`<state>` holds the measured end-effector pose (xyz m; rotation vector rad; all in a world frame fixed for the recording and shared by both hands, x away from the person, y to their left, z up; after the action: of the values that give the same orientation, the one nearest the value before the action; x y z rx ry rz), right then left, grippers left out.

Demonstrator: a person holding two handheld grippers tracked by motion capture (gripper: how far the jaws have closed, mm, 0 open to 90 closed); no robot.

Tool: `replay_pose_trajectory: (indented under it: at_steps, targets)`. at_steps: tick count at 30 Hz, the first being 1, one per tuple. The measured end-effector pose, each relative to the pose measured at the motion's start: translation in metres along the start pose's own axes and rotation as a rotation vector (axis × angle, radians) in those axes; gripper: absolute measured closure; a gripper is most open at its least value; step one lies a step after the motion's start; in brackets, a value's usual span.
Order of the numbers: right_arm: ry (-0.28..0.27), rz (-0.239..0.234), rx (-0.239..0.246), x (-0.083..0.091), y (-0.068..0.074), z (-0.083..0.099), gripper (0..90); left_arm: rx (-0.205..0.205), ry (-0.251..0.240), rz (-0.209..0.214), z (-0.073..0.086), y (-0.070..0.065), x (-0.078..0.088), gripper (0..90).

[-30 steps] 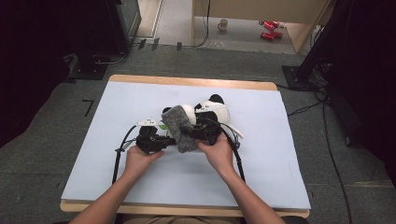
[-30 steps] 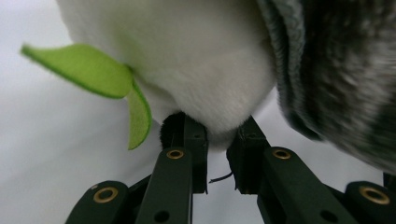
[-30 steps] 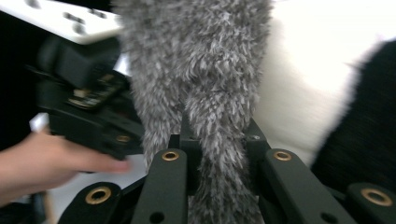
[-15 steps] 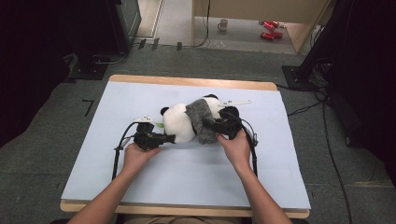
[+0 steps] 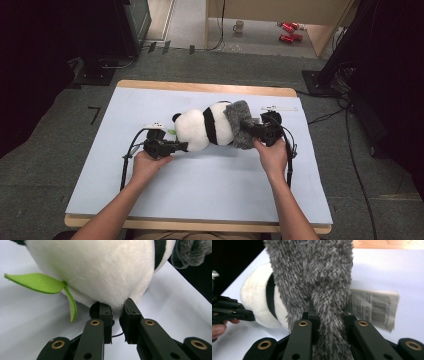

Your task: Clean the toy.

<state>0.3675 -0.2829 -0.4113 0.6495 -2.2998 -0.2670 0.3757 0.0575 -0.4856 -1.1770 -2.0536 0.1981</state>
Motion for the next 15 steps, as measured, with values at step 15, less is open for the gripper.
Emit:
replay_pose_trajectory:
  at_steps: [15]
  targets:
    - [-0.008, -0.225, 0.038, -0.007, 0.060, -0.013, 78.0, -0.014, -0.041, -0.023, 0.003, -0.012, 0.002, 80.5]
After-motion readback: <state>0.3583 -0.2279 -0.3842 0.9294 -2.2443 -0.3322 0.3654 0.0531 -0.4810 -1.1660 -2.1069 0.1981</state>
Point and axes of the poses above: each handheld gripper's, and its own axes: x roughly backward along the jaws, z roughly out of its underside, y roughly to its left, the point moved 2 cm from there along -x, roughly forward along the jaws
